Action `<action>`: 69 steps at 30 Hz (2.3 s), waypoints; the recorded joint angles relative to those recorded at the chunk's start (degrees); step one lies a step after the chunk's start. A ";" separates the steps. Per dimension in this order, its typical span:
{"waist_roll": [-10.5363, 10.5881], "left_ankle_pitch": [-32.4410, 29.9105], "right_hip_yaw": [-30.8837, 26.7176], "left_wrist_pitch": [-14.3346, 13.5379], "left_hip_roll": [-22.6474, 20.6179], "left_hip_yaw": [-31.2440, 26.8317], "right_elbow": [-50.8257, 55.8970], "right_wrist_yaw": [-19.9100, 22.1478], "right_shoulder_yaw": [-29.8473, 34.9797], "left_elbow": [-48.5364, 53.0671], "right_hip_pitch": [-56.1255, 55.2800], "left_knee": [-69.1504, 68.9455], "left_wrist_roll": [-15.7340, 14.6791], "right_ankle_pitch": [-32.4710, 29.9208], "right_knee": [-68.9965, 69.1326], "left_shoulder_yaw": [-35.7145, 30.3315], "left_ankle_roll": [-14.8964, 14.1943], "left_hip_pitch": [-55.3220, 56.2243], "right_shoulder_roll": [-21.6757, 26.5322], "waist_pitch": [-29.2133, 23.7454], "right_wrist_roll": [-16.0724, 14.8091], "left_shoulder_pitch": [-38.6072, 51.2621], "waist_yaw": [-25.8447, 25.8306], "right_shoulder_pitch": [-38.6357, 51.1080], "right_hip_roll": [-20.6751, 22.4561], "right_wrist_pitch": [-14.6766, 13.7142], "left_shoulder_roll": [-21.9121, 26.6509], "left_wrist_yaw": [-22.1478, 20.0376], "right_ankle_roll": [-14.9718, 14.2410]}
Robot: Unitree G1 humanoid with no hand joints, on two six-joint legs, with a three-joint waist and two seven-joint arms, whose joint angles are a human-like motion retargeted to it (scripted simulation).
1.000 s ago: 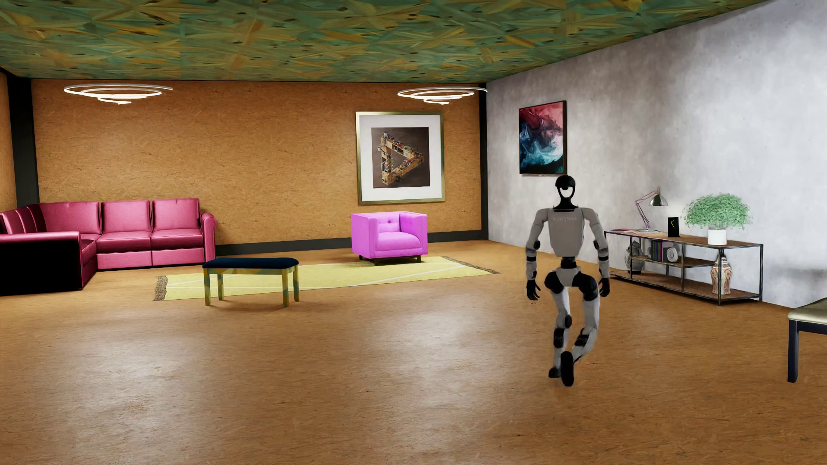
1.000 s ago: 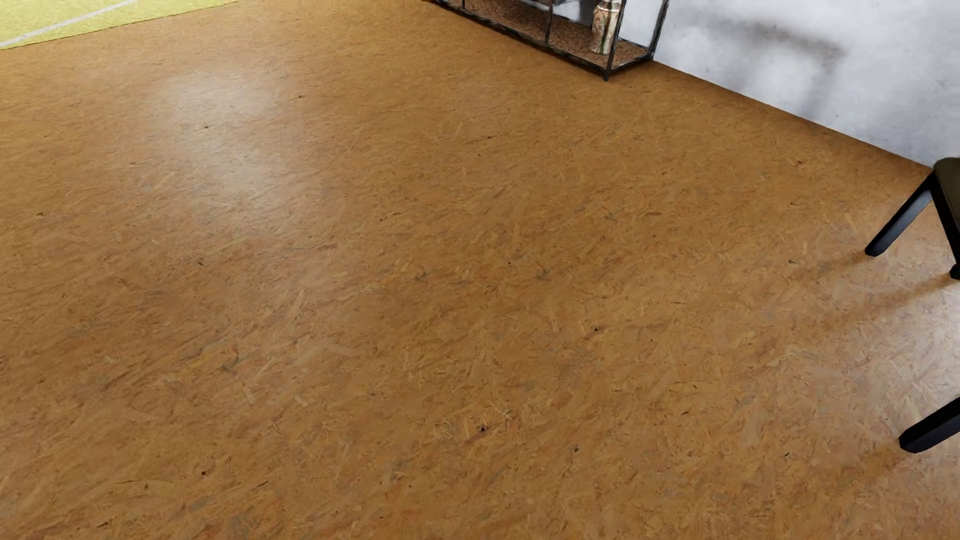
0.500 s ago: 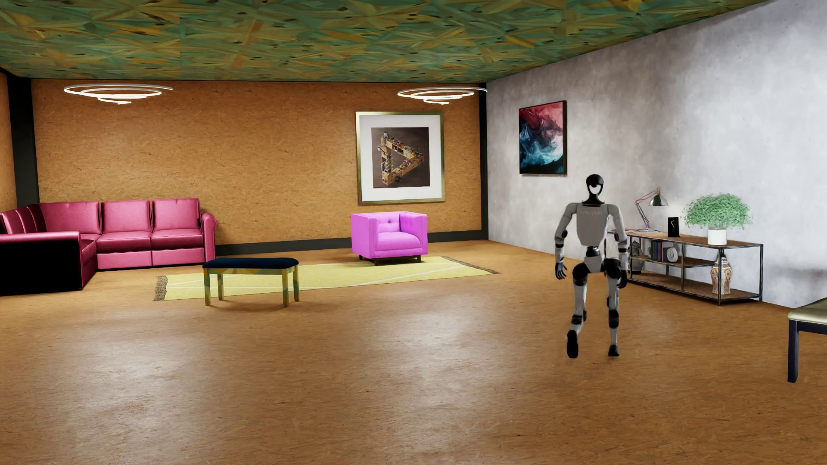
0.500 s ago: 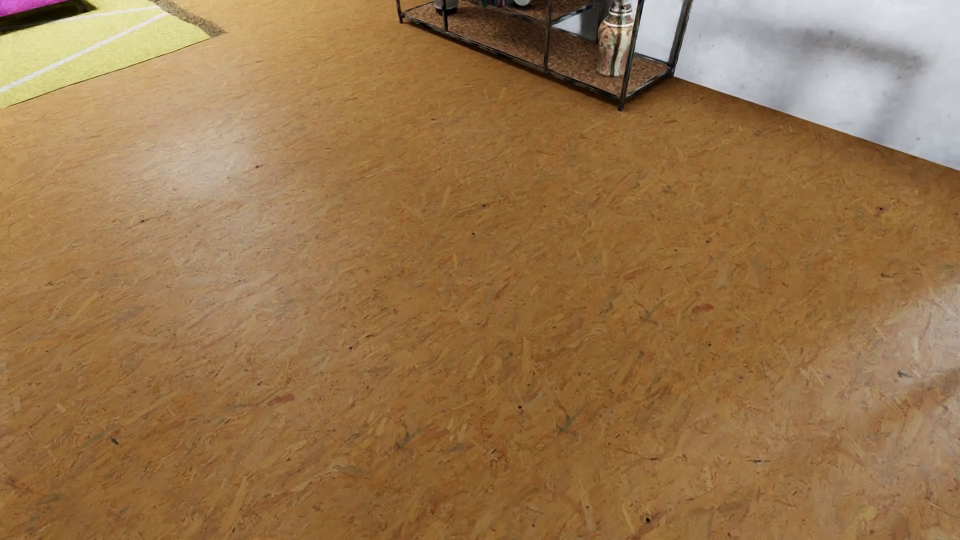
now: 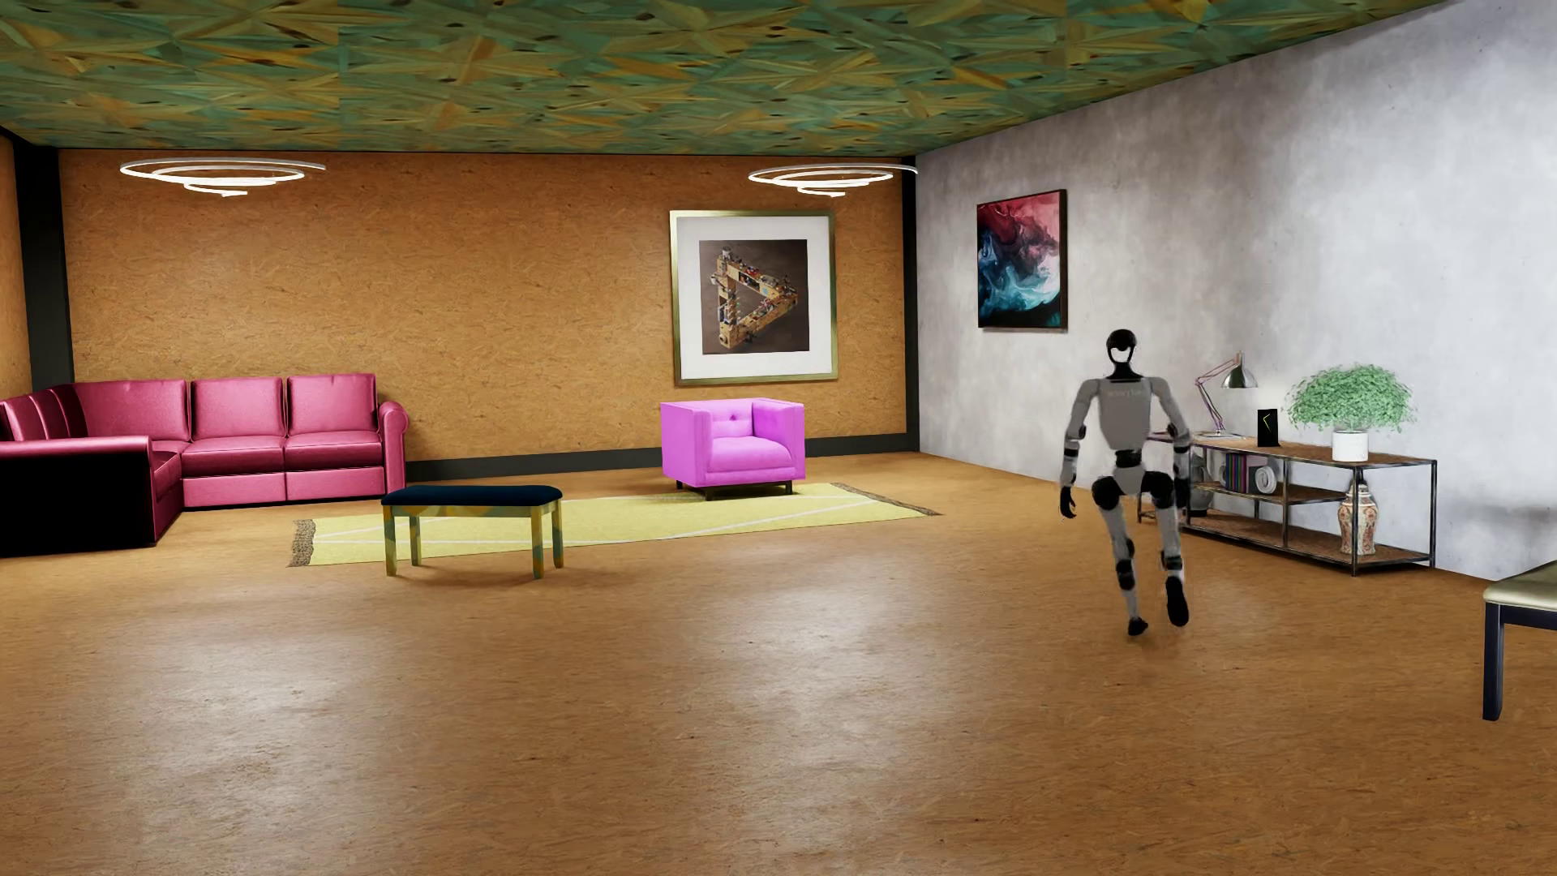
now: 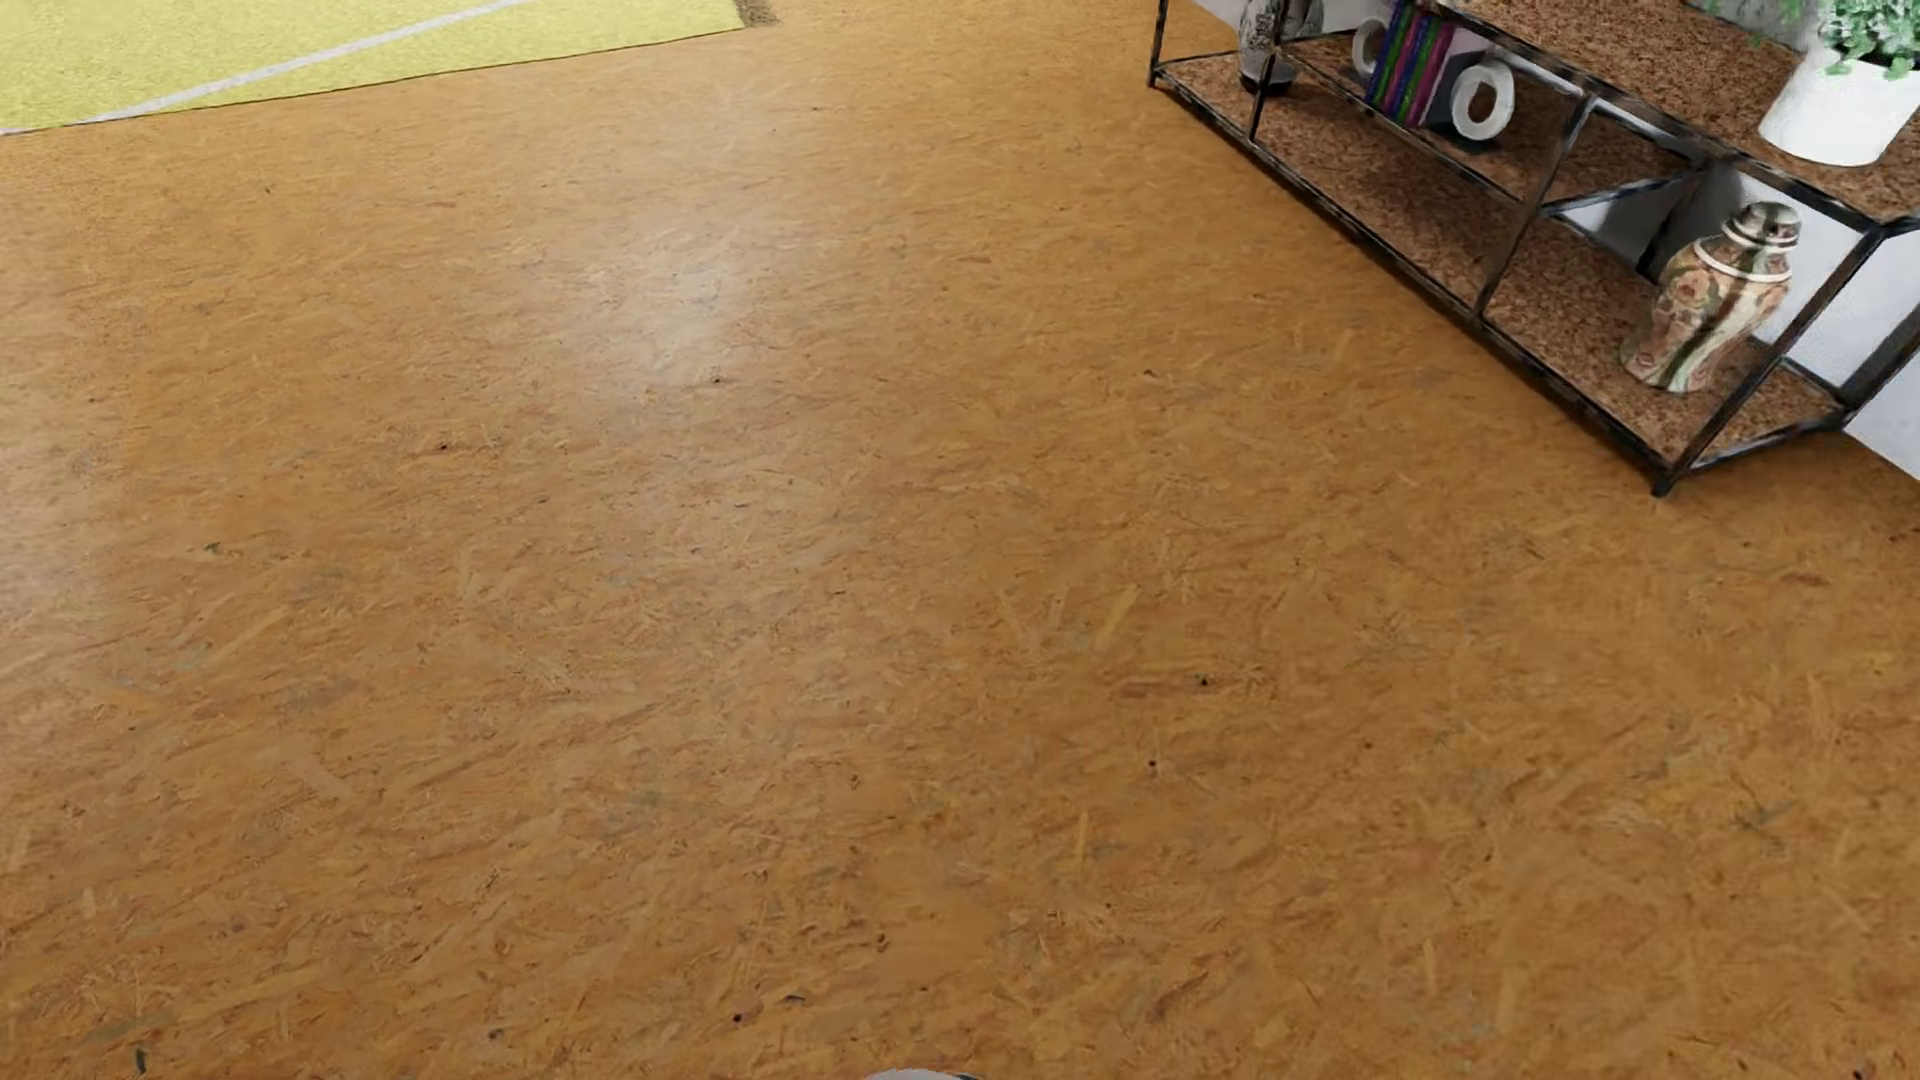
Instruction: Walk to the pink armchair
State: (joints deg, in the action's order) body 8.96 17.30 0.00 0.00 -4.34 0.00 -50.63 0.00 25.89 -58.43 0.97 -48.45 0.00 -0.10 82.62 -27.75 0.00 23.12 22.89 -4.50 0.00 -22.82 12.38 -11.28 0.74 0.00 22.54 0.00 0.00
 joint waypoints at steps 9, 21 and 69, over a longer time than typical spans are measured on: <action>1.15 -19.01 0.00 0.00 7.57 0.00 -4.65 0.00 6.19 30.77 -34.55 20.39 0.00 14.22 -56.71 6.09 0.00 -40.58 -2.99 2.36 0.00 8.13 -22.27 -13.20 -0.88 0.00 1.14 0.00 0.00; -2.53 -1.71 0.00 0.00 10.35 0.00 4.94 0.00 -0.68 5.24 10.08 -1.92 0.00 15.14 -58.92 2.85 0.00 1.10 3.67 -1.50 0.00 0.12 0.49 5.54 6.73 0.00 1.32 0.00 0.00; -3.60 -2.84 0.00 0.00 3.78 0.00 -6.65 0.00 11.16 35.74 -19.78 18.56 0.00 10.51 -57.68 15.25 0.00 -36.48 -2.48 0.68 0.00 7.88 -19.23 -15.93 3.83 0.00 -1.66 0.00 0.00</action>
State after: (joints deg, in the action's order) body 5.37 14.46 0.00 0.00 -0.56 0.00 -57.29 0.00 37.05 -22.68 -18.81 -29.89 0.00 10.41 24.93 -12.50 0.00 -13.36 20.41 -3.81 0.00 -14.94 -6.85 -27.20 4.57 0.00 20.88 0.00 0.00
